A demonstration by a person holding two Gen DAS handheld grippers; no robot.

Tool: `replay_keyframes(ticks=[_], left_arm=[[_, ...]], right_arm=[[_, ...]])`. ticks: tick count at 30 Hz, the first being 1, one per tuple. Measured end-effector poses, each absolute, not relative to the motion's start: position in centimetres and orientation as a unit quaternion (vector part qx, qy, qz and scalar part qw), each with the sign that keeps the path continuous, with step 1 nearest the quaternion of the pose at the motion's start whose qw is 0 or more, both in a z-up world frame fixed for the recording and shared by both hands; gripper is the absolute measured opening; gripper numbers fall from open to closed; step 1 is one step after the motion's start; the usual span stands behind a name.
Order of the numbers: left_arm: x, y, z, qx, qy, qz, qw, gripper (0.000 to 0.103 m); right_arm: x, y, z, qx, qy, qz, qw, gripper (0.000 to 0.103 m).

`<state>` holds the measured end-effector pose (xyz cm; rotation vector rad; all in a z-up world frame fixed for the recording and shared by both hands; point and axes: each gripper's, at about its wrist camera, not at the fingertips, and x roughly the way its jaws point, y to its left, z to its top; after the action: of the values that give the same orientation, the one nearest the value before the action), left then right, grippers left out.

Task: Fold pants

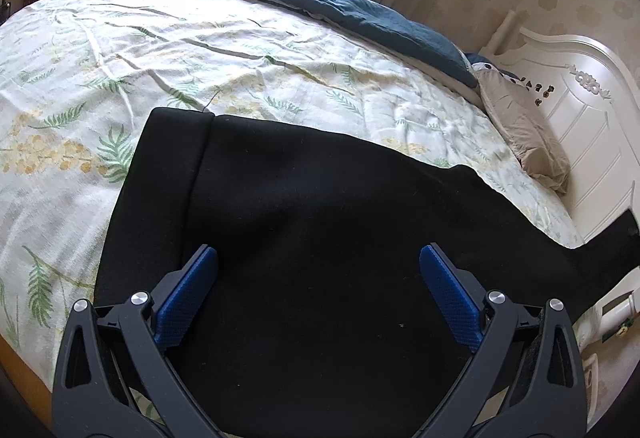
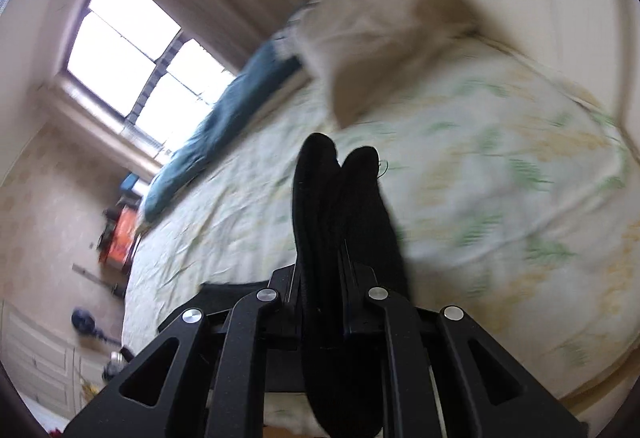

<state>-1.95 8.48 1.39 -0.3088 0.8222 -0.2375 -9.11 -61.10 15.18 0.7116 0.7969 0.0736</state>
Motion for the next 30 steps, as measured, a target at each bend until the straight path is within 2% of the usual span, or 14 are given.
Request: replay_keyframes(ticks=[4, 12, 16, 22, 30], left_arm=[[-2.1, 8.5, 1.4, -0.145, 0.392, -0.12, 0.9, 0.1], [-2.4, 8.3, 1.4, -0.133, 0.392, -0.128, 0.901, 0.1], [-2.4, 8.4, 1.3, -0.133, 0.39, -0.128, 0.902, 0.1], [-2.4, 8.3, 1.3, -0.13, 0.39, -0.126, 0.903, 0.1], [-2.5, 8.1, 1.4, -0.123, 0.388, -0.123, 0.905, 0.1]], right_arm=[[-6.7, -53.6, 14.7, 0.305, 0.398, 0.072, 0.862, 0.013], [-2.4, -41.5, 8.3, 0.223, 0.449, 0.071, 0.862, 0.013], [-1.7, -38.2, 5.6, 0.199, 0.465, 0.054, 0.861, 0.013], [-1.6, -33.7, 3.6, 0.094, 0.471, -0.017, 0.877, 0.013], [-2.2, -30.8, 2.9, 0.055, 0.461, -0.047, 0.884, 0.013]])
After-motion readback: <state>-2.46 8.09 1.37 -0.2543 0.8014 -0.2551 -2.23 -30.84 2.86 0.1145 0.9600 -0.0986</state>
